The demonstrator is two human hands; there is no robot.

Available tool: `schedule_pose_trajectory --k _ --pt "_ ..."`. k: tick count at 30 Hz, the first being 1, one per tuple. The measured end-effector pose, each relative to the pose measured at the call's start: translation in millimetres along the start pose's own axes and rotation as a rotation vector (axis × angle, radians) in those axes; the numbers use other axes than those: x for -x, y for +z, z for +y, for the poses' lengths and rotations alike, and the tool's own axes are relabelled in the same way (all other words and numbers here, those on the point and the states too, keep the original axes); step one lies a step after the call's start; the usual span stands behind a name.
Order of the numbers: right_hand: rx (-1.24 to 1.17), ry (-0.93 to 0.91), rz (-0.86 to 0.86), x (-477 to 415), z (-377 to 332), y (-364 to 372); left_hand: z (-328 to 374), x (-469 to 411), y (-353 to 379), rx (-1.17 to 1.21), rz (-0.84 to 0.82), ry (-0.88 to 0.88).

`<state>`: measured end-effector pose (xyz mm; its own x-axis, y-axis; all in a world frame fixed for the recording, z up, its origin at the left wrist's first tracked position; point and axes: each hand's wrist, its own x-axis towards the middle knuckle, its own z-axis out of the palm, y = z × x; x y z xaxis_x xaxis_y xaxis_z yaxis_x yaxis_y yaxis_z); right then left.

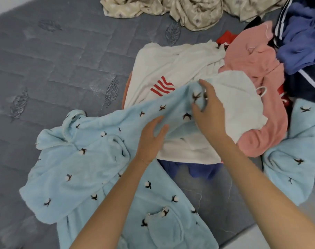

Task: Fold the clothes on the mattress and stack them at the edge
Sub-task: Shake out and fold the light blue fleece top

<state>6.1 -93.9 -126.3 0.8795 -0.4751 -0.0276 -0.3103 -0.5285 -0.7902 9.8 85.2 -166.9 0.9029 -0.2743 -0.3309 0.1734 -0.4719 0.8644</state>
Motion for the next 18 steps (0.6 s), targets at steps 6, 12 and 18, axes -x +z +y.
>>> schedule_pose_trajectory --k 6,12,18 --pt "-0.257 -0.015 -0.412 71.7 -61.6 101.2 -27.6 19.4 -57.9 0.900 0.037 -0.340" --pt "-0.290 0.032 -0.791 128.8 -88.7 162.8 -88.3 56.4 -132.5 0.825 0.261 -0.358" --pt "0.147 -0.237 -0.621 156.9 -80.0 212.4 -160.0 103.4 -214.6 0.577 0.596 -0.467"
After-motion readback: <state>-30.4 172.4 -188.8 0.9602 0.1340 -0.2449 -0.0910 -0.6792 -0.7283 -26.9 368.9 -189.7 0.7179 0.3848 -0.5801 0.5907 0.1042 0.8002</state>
